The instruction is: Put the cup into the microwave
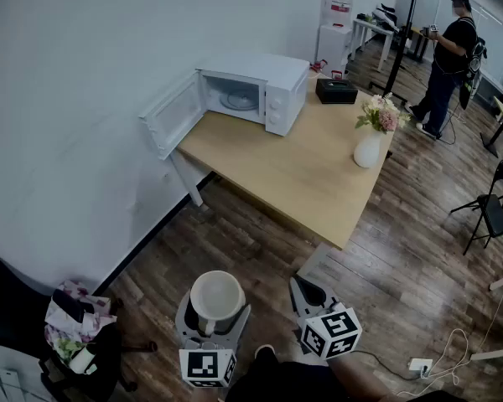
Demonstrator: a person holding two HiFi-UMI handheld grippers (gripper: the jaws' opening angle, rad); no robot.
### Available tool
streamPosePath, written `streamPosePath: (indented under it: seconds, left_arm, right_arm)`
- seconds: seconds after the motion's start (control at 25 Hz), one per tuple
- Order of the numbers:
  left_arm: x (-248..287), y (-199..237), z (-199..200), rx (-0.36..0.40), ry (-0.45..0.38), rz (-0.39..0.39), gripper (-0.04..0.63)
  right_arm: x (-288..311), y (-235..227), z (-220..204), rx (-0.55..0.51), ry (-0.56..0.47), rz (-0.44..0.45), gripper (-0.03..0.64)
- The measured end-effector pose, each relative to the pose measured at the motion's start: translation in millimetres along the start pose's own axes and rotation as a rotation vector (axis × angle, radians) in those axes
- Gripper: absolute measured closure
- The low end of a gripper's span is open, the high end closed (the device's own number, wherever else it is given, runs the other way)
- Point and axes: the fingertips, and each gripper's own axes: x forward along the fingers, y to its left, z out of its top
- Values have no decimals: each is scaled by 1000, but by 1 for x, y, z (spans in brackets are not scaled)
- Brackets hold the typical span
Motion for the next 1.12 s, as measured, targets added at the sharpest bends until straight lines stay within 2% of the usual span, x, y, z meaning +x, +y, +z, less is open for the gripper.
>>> streamPosePath:
  seconds: [0.28,0.56,1.12]
  left_arm:
    - [-51,-46,3,-13,-3,1,117]
    - [-84,-87,8,-20,-25,-35,117]
    - [-135,-118,-8,-32,-15,-24,117]
  right_arm:
    - [-82,19,-16,-24,-7,-8,624]
    - [-132,27,-24,12,-50,-10,623]
    - [-180,41,-52,28,-35,-9,623]
